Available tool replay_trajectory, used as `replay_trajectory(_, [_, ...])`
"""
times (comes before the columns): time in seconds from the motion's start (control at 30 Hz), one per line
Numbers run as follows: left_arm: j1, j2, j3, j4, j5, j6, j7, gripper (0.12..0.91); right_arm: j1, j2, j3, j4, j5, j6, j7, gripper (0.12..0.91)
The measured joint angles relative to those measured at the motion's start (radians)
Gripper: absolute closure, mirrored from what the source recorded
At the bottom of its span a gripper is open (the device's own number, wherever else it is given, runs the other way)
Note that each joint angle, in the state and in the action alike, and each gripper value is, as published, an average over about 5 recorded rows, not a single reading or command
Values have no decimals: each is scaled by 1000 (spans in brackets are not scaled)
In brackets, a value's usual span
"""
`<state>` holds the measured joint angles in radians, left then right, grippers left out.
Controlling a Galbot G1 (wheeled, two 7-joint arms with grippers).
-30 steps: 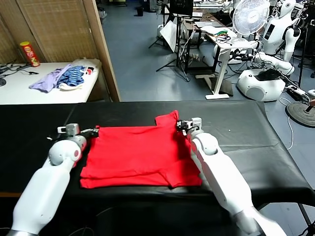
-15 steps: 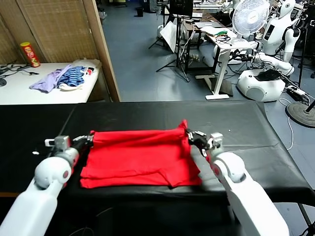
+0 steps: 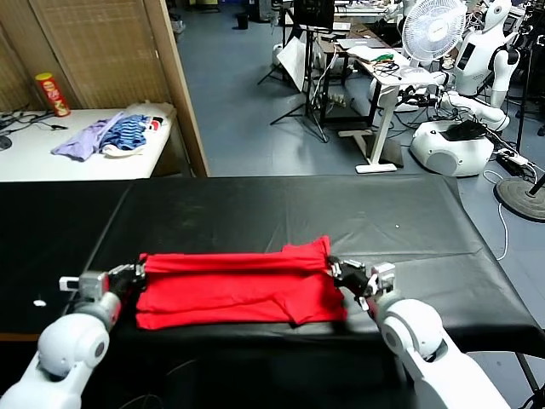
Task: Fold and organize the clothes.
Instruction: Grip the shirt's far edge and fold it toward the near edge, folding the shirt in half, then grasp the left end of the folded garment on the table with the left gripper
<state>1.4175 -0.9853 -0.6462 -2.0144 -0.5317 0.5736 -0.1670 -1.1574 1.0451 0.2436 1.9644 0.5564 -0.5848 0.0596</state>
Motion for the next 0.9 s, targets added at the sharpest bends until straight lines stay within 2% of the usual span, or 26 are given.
replay_trajectory(0.17, [66,-16,-11,-32,43,7,3,902,-30,2,1,20,-8,-14,5,896])
replay_trajectory(0.2, [76,-19,-13,-38,51,11,4,902,-36,1,4,26,-8,-16,9,878])
replay_trajectory(0.3, [101,-26,-19,-55,66,21,4,877,-52,-6,16,45,-4,-19,16,761])
replay_trajectory(0.37, [114,-29,-26,-68,67,27,3,807,-58,-13,29,57,5,-20,17,646])
replay_trajectory(0.47, [128,-29,-39,-91,65,36,3,643,-56,-17,53,69,20,-21,21,496])
replay_trajectory(0.63, [121,-32,-62,-120,40,30,0,374,-23,10,75,51,13,-3,64,271])
replay_trajectory(0.73, [88,-44,-58,-106,-8,19,-11,271,13,44,67,13,-20,12,79,233])
replay_trajectory(0.9, [2,-61,-25,-44,-100,14,-13,233,80,116,34,-79,-69,20,85,227])
